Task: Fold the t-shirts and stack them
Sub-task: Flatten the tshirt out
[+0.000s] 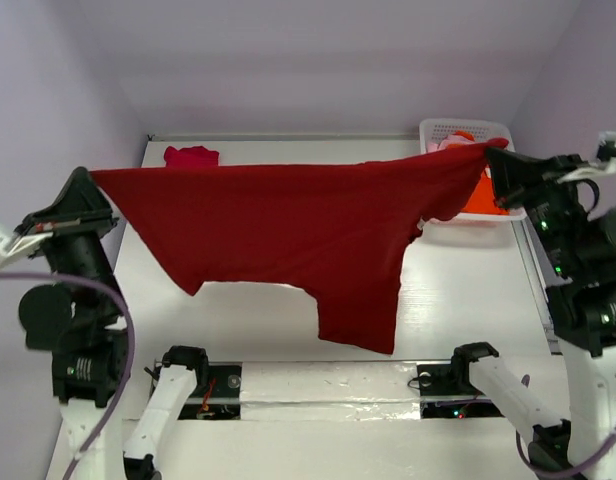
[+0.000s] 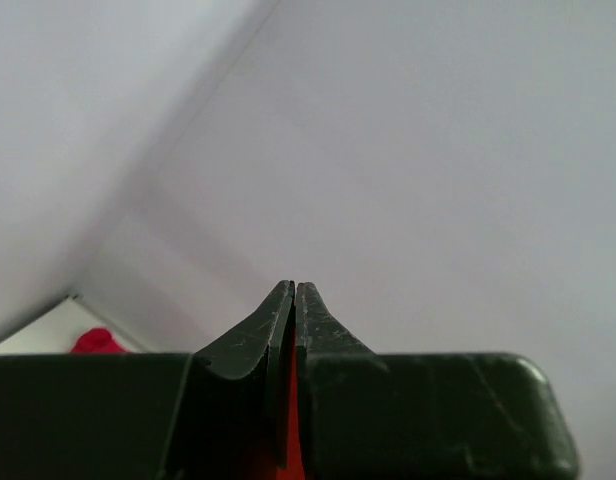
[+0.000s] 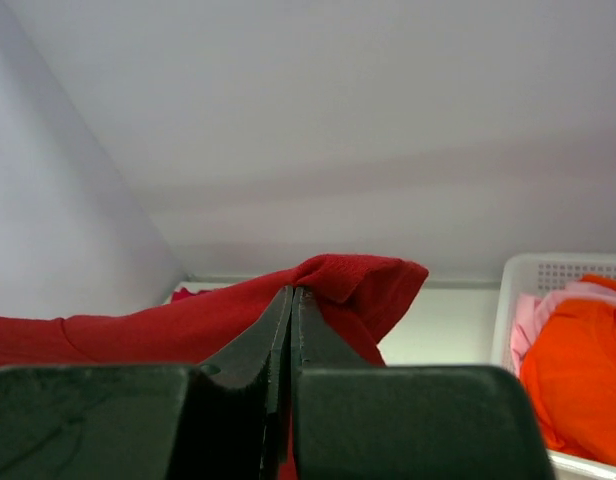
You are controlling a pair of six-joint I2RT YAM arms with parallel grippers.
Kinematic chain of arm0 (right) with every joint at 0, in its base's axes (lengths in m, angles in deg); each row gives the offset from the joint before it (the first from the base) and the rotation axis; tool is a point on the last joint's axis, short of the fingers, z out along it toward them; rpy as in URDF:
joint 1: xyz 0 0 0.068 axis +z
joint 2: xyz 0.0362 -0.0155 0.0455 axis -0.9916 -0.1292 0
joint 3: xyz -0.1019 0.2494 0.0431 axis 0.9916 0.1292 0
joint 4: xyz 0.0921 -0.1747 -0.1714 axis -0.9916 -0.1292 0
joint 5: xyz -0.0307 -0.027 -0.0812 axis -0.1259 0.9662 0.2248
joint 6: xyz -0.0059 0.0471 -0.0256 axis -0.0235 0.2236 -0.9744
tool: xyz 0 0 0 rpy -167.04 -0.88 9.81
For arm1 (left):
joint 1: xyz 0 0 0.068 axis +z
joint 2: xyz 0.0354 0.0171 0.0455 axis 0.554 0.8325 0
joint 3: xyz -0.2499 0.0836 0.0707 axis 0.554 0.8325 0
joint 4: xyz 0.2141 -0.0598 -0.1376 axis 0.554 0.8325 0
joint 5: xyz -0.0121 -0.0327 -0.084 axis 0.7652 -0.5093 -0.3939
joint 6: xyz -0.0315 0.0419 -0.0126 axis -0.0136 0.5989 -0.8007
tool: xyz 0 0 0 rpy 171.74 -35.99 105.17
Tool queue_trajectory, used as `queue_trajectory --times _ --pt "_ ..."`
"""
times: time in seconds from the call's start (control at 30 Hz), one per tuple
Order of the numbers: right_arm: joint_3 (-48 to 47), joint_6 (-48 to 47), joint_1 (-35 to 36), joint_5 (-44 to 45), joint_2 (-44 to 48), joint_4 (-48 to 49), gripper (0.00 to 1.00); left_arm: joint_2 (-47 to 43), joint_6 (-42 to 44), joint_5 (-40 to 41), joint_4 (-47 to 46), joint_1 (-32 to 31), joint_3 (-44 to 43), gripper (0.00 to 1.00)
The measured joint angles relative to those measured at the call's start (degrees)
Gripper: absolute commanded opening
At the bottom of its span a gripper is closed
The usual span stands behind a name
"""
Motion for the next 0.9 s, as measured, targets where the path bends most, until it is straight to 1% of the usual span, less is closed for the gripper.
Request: queue_trajectory --times 0.23,0.37,0.5,0.6,0.9 --pt "-0.5 0.8 0.0 -1.2 8.7 -0.9 0.00 -4.7 0.5 -1.5 2.0 0.0 -3.1 0.00" --pt "-2.9 2.2 0.0 -2.4 12.8 -2.0 0.00 -6.9 0.6 -2.6 3.9 0.0 -4.0 0.00" --pt "-6.1 2.9 0.0 -4.0 14.2 -2.4 0.00 -8.1 0.9 -3.1 4.9 0.0 -5.7 0.00" --pt "-6.6 2.8 0.0 -3.8 14.3 -2.5 0.00 -8.6 0.9 -3.2 4.9 0.1 -5.9 0.00" --pt "0.5 2.4 0.0 -2.6 12.7 -3.9 0.00 -7.5 1.0 -3.3 4.1 0.1 -1.3 0.00"
